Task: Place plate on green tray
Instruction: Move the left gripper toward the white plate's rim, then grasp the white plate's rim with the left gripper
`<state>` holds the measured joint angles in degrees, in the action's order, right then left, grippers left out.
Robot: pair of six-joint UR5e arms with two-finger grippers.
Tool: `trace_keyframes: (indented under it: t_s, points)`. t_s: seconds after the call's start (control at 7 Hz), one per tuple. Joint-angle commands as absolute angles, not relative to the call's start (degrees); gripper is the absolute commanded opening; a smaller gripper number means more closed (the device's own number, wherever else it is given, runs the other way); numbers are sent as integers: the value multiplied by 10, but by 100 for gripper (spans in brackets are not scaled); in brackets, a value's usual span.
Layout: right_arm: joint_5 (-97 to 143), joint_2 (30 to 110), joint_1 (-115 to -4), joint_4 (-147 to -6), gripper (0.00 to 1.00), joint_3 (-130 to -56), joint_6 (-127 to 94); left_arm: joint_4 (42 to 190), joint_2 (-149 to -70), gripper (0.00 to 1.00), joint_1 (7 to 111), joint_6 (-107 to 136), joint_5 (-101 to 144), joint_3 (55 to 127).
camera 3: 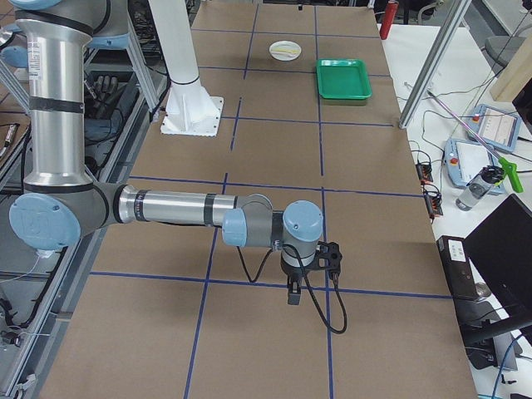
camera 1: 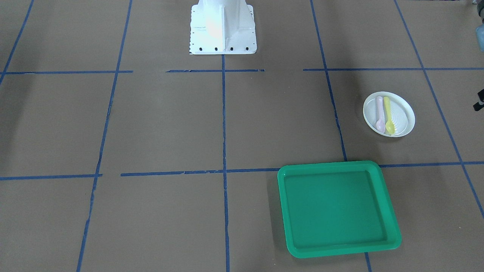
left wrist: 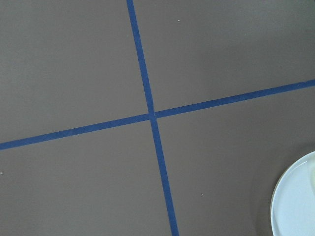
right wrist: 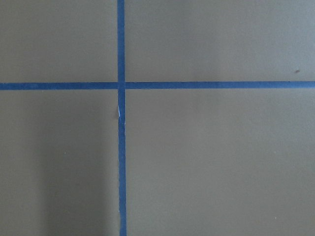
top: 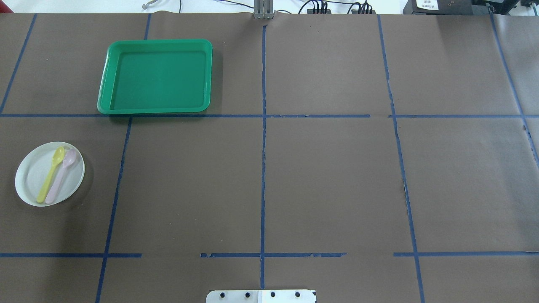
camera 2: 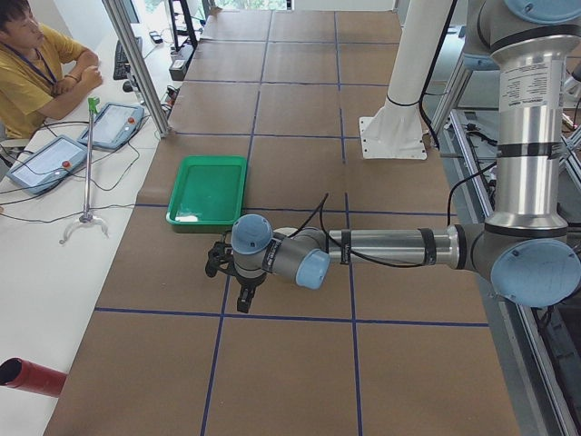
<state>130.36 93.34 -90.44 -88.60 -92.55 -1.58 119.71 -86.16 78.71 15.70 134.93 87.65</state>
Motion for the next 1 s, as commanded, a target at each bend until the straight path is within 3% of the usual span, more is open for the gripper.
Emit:
trace_keyframes:
  t_s: [0.0, 0.57, 0.86]
  points:
    - [1304, 933, -904, -887, 100, -925, -16, 1370, -861, 100, 686, 351, 1298, 824]
    - [1303, 933, -904, -886, 100, -925, -16, 1392, -862, 100, 595, 445, 1260, 823]
    - [1303, 933, -904, -886, 100, -925, -16, 1393, -862, 89, 585, 444, 1262, 823]
